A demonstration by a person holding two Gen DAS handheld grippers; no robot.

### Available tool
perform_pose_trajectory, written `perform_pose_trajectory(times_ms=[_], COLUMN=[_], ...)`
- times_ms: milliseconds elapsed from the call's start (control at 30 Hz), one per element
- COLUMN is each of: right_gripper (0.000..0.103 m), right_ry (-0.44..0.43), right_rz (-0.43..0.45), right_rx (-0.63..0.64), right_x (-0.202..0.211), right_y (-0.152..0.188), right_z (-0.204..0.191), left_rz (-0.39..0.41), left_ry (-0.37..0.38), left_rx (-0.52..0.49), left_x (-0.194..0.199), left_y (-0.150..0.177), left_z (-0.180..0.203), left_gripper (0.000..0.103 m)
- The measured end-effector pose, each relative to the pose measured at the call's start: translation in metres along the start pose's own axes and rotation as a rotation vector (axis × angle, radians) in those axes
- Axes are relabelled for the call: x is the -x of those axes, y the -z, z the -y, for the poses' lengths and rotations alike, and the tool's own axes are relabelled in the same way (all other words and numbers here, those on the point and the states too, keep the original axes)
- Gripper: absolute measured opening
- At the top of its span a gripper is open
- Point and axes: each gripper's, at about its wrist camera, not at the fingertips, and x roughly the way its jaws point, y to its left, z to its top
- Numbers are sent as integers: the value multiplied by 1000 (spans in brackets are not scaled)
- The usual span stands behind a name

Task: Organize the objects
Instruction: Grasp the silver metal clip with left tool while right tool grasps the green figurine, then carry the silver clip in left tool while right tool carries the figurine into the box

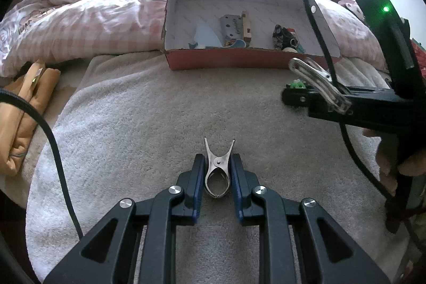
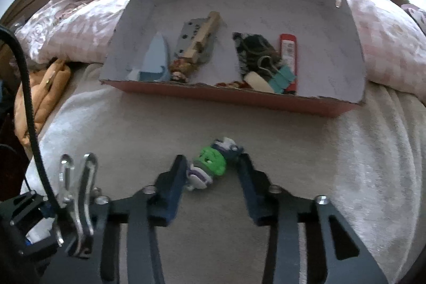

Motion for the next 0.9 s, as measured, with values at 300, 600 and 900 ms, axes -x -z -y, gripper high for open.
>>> perform_pose_trajectory(times_ms=[300,600,900], right_gripper=[29,29,30], right_ry=[-22,-66,-100], right_rz=[-15,3,14], right_rx=[-7,-12,-42], right_x=[17,40,42], right_y=[18,50,51], right_z=[10,16,23], left_rz=[-3,-11,-23], left_ry=[10,20,-1], left_rx=[13,24,12], left_x=[0,0,0], left_y=[-1,-1,-2], left_z=[-2,-5,-2], left_gripper=[19,19,18])
